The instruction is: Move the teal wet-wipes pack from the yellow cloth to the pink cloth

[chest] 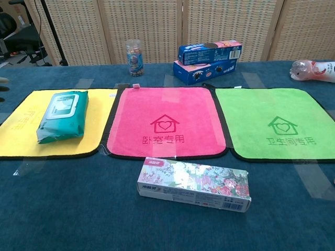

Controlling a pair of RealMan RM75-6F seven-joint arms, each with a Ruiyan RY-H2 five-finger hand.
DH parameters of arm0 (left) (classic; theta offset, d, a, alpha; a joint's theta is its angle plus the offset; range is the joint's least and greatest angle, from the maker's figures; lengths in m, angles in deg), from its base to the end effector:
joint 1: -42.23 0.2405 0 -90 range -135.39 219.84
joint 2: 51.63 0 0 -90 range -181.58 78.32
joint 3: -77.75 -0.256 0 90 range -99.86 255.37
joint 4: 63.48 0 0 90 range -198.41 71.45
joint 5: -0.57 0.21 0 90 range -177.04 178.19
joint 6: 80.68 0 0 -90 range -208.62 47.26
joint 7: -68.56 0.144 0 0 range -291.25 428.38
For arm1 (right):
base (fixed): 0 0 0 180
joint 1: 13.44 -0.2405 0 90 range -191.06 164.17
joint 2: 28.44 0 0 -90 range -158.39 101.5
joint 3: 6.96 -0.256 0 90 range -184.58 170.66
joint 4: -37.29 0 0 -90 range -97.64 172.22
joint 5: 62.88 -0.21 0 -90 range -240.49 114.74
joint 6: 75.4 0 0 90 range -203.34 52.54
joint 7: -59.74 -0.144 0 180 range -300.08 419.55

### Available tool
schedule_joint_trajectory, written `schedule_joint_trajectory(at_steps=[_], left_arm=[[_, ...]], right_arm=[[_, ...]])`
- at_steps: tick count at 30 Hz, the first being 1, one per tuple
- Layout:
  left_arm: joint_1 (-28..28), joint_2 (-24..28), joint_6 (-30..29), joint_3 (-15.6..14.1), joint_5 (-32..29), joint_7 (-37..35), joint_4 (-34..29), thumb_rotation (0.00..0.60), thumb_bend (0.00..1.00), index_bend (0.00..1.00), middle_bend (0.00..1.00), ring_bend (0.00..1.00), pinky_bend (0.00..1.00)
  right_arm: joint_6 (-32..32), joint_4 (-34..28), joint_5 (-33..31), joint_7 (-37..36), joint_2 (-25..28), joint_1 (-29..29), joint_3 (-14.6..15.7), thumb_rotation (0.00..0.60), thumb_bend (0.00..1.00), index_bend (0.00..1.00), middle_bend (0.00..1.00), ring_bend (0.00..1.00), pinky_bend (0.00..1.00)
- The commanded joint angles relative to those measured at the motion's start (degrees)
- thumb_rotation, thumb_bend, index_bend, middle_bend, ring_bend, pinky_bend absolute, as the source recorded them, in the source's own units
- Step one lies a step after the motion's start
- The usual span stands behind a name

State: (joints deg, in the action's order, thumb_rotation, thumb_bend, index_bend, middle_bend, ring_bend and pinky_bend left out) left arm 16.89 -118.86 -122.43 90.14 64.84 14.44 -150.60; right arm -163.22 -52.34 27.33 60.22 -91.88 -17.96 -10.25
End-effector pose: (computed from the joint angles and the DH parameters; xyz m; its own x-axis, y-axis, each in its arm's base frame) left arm -0.2974 0.3089 0.0953 -0.6195 0.2354 0.7489 0.7689 0.3746 0.5182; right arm -0.3090 -0.1809 0.1703 0.4574 0.0556 0.8875 -0.8846 -0.0731 0.4605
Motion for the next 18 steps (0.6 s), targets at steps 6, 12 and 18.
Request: schedule_joint_trajectory(at_steps=[6, 12, 18], left_arm=[[-5.6, -6.8, 2.0, 3.6, -14.2, 9.1, 0.3, 0.6, 1.0, 0.0, 0.0, 0.0, 0.0], [-6.6, -10.8, -1.9, 5.1, -23.6, 14.3, -0.3, 0.6, 1.0, 0.0, 0.0, 0.0, 0.0], [-8.0, -13.7, -2.1, 6.7, -28.0, 17.4, -0.8, 0.6, 1.0, 0.0, 0.0, 0.0, 0.0]], right_arm=[[1.0, 0.2, -1.1, -1.6, 0.5, -0.3, -0.4, 0.6, 0.0, 0.09, 0.0, 0.0, 0.0], [1.7, 0.4, -1.7, -3.2, 1.1, -0.6, -0.6, 0.6, 0.0, 0.09, 0.0, 0.0, 0.0], [1.8, 0.3, -1.7, -3.7, 1.3, -0.7, -0.6, 0.6, 0.0, 0.09, 0.0, 0.0, 0.0]])
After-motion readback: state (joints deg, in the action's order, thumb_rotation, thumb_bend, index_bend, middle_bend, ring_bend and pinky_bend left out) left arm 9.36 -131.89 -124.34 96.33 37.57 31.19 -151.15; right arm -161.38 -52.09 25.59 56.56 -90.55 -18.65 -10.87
